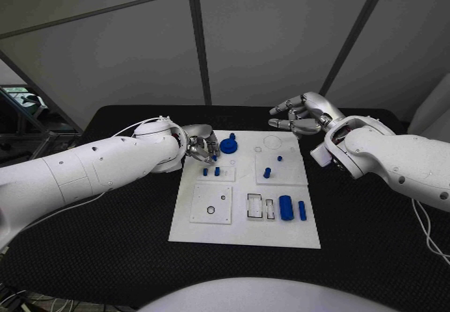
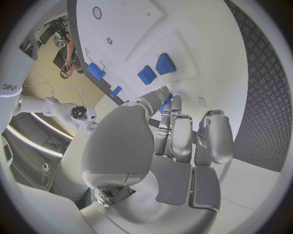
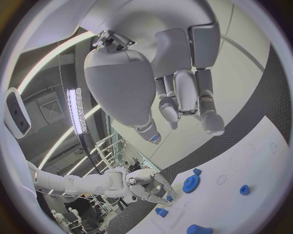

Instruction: Assemble the parts on the task board

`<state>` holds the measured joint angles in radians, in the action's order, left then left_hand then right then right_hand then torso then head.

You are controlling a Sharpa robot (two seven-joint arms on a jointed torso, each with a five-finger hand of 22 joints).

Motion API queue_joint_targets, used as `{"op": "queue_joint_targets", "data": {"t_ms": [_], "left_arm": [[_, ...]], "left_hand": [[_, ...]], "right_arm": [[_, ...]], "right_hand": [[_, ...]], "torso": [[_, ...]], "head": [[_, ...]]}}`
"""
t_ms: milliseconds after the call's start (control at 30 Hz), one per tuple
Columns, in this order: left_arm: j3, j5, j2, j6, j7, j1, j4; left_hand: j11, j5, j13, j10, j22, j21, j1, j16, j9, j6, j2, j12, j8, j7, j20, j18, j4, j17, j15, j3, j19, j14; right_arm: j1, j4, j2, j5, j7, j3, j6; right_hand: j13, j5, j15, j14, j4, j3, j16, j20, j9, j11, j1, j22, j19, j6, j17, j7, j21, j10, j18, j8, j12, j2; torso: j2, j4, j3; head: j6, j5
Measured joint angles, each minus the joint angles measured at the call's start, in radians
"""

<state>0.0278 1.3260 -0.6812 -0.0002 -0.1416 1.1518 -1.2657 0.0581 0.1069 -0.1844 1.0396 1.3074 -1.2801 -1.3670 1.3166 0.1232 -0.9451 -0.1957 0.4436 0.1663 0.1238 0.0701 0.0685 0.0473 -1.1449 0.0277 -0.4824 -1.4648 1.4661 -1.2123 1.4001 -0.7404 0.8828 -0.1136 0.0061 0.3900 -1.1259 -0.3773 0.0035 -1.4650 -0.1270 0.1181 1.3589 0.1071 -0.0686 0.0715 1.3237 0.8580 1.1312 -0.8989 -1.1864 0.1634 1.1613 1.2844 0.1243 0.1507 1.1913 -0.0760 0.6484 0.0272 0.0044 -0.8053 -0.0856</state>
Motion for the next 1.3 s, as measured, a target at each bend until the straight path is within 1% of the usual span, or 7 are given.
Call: {"op": "queue_joint_targets", "data": {"t_ms": [333, 433, 600, 733, 867, 1100, 1300], "left_arm": [[0.0, 0.0, 0.0, -0.001, -0.008, 0.0, -0.003], [0.0, 0.0, -0.002, 0.0, -0.011, 0.0, -0.003], [0.0, 0.0, -0.008, 0.001, -0.018, 0.0, -0.003], [0.0, 0.0, -0.012, 0.002, -0.022, 0.0, -0.002], [0.0, 0.0, -0.017, 0.002, -0.024, 0.0, 0.004], [0.002, -0.001, -0.032, -0.007, -0.023, -0.001, 0.007], [0.014, -0.024, -0.061, -0.054, 0.001, -0.001, -0.002]], "left_hand": [[0.002, 0.0, -0.022, -0.023, 0.0, 0.004, 0.0, 0.0, -0.019, 0.039, 0.0, 0.032, -0.018, 0.003, 0.0, 0.0, -0.002, 0.008, 0.0, 0.018, 0.0, 0.0], [0.003, 0.0, -0.025, -0.032, 0.0, 0.004, 0.0, 0.0, -0.022, 0.047, 0.0, 0.032, -0.023, 0.003, 0.0, 0.0, 0.001, 0.008, 0.0, 0.021, 0.0, 0.0], [0.003, 0.0, -0.026, -0.036, 0.0, 0.004, 0.0, 0.0, -0.023, 0.047, 0.0, 0.037, -0.023, 0.003, 0.004, 0.0, -0.002, 0.01, 0.0, 0.023, 0.004, 0.0], [0.005, 0.0, -0.03, -0.041, 0.0, 0.012, 0.0, 0.0, -0.026, 0.053, 0.0, 0.038, -0.023, 0.003, 0.004, 0.0, 0.0, 0.013, -0.006, 0.027, 0.004, 0.001], [0.005, 0.0, -0.033, -0.048, 0.0, 0.012, 0.0, 0.0, -0.03, 0.061, 0.0, 0.043, -0.027, 0.003, 0.004, 0.0, -0.003, 0.014, -0.006, 0.03, 0.004, 0.001], [0.008, 0.0, -0.037, -0.069, 0.0, 0.022, -0.006, 0.0, -0.032, 0.058, 0.006, 0.052, -0.026, 0.006, 0.006, 0.0, -0.003, 0.019, -0.006, 0.03, 0.006, 0.001], [0.012, 0.0, -0.034, -0.084, 0.0, 0.051, -0.035, 0.009, -0.029, -0.013, 0.042, 0.052, 0.012, 0.015, 0.013, 0.0, 0.008, 0.014, -0.01, -0.023, 0.013, -0.003]], "right_arm": [[0.0, -0.004, 0.0, 0.001, 0.001, 0.0, 0.001], [0.0, -0.008, 0.0, 0.003, 0.002, 0.0, 0.002], [0.0, -0.022, -0.003, 0.008, 0.01, 0.0, 0.001], [0.0, -0.029, -0.003, 0.011, 0.017, 0.0, 0.001], [0.0, -0.035, -0.002, 0.015, 0.026, 0.0, -0.001], [0.0, -0.043, -0.003, 0.027, 0.045, 0.0, -0.01], [0.0, -0.047, -0.015, 0.09, 0.086, 0.0, -0.037]], "right_hand": [[0.006, 0.0, 0.0, 0.0, 0.0, 0.0, -0.005, -0.003, 0.0, 0.0, 0.0, -0.005, -0.004, 0.0, 0.005, 0.0, -0.005, -0.001, 0.0, 0.0, -0.006, 0.0], [0.01, 0.0, 0.0, 0.0, 0.0, 0.0, -0.006, 0.001, 0.0, 0.0, 0.0, -0.014, -0.009, 0.0, 0.01, 0.0, -0.008, -0.008, 0.016, 0.0, -0.007, 0.0], [0.049, 0.0, 0.0, 0.0, 0.0, 0.0, -0.034, -0.001, 0.0, 0.001, 0.0, -0.048, -0.037, 0.0, 0.044, 0.0, -0.036, -0.044, 0.016, 0.0, -0.047, 0.0], [0.16, 0.0, -0.001, 0.001, -0.002, 0.002, -0.067, -0.001, 0.0, 0.0, 0.0, -0.091, -0.067, 0.004, 0.085, -0.004, -0.07, -0.116, 0.016, 0.004, -0.149, 0.0], [0.326, 0.0, -0.004, 0.004, -0.008, 0.008, -0.084, -0.001, 0.0, -0.001, 0.004, -0.116, -0.076, 0.004, 0.103, -0.004, -0.088, -0.205, 0.032, 0.005, -0.304, 0.004], [0.455, 0.0, -0.009, 0.002, -0.012, 0.032, -0.102, -0.002, 0.0, -0.004, 0.035, -0.127, -0.077, 0.007, 0.114, -0.006, -0.101, -0.219, 0.032, 0.018, -0.434, -0.003], [0.592, 0.046, -0.02, 0.013, 0.023, 0.12, -0.177, -0.011, -0.003, -0.013, 0.106, -0.153, -0.086, -0.066, 0.205, -0.014, -0.121, -0.242, 0.032, 0.035, -0.602, -0.01]], "torso": [[0.001, -0.0002, -0.0003], [0.001, -0.0002, -0.0001], [0.001, -0.0002, -0.0003], [0.001, -0.0002, -0.0003], [0.001, -0.0002, -0.0003], [0.0, -0.0002, -0.0006], [0.0, -0.0002, -0.0011]], "head": [[0.001, -0.002], [0.0, -0.001], [-0.001, -0.001], [-0.001, -0.001], [0.0, 0.0], [0.001, 0.0], [0.006, 0.001]]}}
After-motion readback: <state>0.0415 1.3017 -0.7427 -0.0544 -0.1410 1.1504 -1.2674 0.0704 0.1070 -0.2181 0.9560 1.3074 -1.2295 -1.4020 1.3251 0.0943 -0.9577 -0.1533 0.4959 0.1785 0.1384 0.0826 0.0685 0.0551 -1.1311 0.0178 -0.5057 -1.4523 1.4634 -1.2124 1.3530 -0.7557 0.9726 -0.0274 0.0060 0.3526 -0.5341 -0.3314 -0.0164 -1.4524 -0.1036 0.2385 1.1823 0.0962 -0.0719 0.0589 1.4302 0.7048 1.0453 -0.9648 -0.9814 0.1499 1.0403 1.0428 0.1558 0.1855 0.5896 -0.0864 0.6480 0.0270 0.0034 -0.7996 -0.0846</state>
